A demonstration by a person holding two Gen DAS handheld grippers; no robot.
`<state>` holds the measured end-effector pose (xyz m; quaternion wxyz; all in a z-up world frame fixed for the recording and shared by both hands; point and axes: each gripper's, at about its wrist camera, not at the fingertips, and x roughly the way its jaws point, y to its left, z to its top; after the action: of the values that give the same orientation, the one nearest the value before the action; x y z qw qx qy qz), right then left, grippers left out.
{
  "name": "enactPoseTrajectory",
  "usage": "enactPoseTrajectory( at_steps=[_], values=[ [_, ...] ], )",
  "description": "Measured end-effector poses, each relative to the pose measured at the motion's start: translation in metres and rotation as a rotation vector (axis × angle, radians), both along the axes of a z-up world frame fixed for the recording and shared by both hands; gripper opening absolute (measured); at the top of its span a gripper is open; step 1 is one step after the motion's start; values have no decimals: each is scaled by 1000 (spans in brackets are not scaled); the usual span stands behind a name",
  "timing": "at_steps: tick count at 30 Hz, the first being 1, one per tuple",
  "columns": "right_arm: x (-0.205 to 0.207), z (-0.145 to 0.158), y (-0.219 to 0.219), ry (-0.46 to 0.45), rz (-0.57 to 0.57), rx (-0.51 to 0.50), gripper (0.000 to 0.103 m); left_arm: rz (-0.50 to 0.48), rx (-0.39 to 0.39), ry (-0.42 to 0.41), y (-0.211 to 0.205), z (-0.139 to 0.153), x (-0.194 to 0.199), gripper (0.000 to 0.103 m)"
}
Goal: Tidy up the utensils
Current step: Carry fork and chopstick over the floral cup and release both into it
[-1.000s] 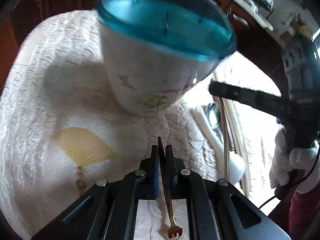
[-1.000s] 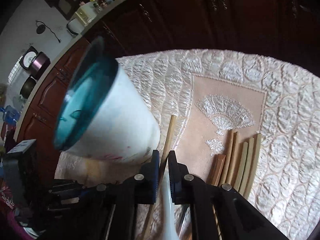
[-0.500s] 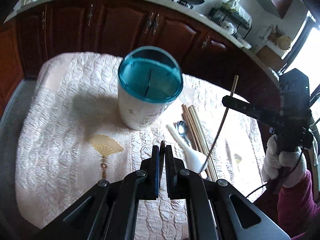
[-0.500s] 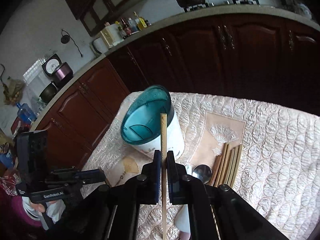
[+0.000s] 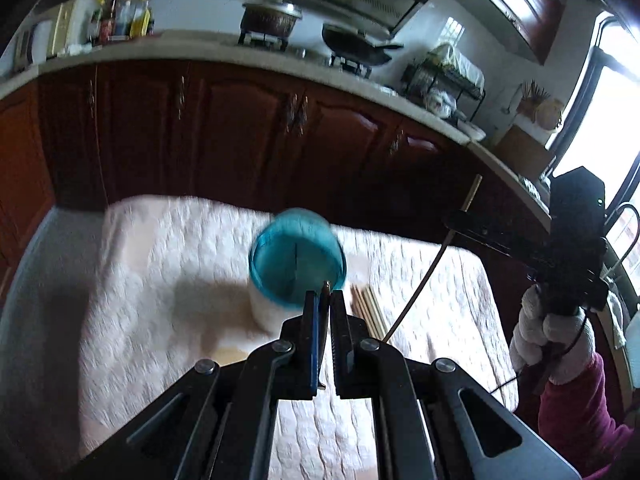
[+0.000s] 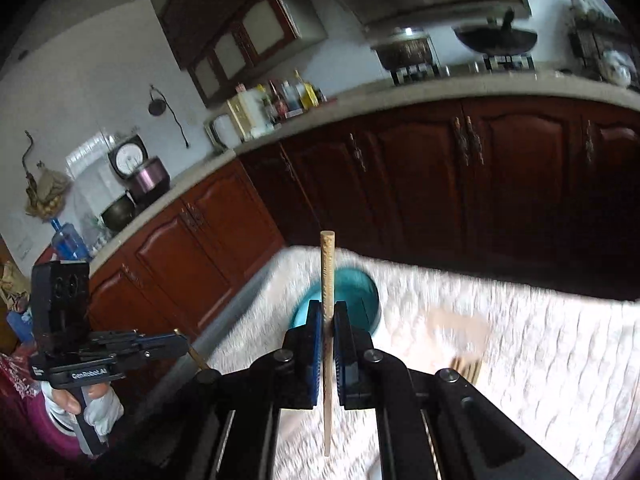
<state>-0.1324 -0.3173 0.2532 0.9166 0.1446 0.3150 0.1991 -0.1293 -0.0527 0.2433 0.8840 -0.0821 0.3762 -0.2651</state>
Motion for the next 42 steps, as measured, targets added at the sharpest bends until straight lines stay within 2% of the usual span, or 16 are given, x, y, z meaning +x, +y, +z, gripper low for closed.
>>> enactPoseTrajectory(
  at_steps=[5, 9, 15, 19, 25, 31, 34, 35, 36, 38, 40, 42],
  values=[
    [26, 34, 10, -67, -19, -16, 7, 32, 3, -68, -7, 19, 31, 5],
    [52, 42, 17, -83, -64, -62, 7, 56, 28, -65, -18, 11, 60, 5],
    [87, 21, 20, -53, -104, -92, 7, 68, 126, -34, -40, -17, 94, 5],
    [105, -8, 23, 10, -81, -88, 7, 76, 169, 8, -48, -42, 112, 5],
    [124, -52, 31, 102, -49, -106, 7, 92, 190, 66, -52, -70, 123, 5],
    [134, -78, 31, 173, -34, -90, 11, 102, 193, 108, -55, -85, 127, 5],
    [129, -81, 27, 182, -36, -71, 23, 107, 172, 118, -52, -87, 127, 6],
    [126, -82, 26, 178, -34, -72, 23, 109, 169, 120, -51, -86, 126, 7],
    [121, -81, 24, 174, -33, -74, 24, 110, 164, 123, -50, -86, 125, 11],
    [112, -82, 20, 176, -35, -76, 26, 114, 151, 124, -47, -83, 122, 25],
    [101, -83, 15, 185, -40, -71, 27, 116, 136, 118, -43, -79, 117, 44],
    [84, -88, 8, 204, -40, -56, 28, 117, 120, 109, -39, -73, 108, 46]
  ],
)
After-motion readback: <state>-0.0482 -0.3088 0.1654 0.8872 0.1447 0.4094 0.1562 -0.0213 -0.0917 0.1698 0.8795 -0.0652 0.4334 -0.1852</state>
